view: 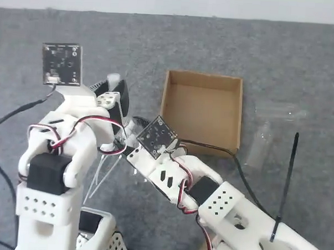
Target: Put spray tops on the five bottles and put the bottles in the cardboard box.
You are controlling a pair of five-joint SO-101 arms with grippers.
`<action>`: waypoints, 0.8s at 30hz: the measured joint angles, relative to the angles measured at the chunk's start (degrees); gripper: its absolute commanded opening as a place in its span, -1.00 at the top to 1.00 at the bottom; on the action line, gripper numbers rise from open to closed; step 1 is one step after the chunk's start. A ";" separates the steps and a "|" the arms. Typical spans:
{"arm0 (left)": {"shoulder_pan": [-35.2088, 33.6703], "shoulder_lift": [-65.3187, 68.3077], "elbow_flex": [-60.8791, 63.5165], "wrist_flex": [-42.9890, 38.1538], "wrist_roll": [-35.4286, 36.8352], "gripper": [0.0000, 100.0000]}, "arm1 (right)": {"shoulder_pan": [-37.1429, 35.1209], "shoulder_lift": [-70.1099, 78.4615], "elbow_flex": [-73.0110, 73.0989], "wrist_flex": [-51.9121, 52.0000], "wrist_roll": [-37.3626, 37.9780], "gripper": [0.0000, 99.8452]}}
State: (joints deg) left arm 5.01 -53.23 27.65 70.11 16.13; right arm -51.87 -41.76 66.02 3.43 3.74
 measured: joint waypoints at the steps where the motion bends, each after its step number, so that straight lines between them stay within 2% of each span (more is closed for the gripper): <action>1: 0.00 0.00 0.09 0.00 -0.18 0.97 | 0.00 0.00 0.00 0.00 0.00 0.99; 6: 0.09 0.00 1.14 0.97 -4.57 0.95 | 0.00 0.00 0.00 -0.26 0.00 0.99; 13: 0.18 -4.92 1.93 3.34 -7.65 0.68 | 0.09 0.00 0.00 -0.26 0.00 0.99; 18: 0.18 -10.81 2.55 3.34 -7.74 0.67 | 0.09 0.00 0.00 -0.26 0.00 0.99; 24: -1.85 -10.99 2.64 3.34 -9.67 0.67 | 0.97 0.00 0.00 1.32 0.00 0.99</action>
State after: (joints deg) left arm 3.16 -64.22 30.29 73.45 6.46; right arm -50.90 -41.76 66.02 4.75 3.74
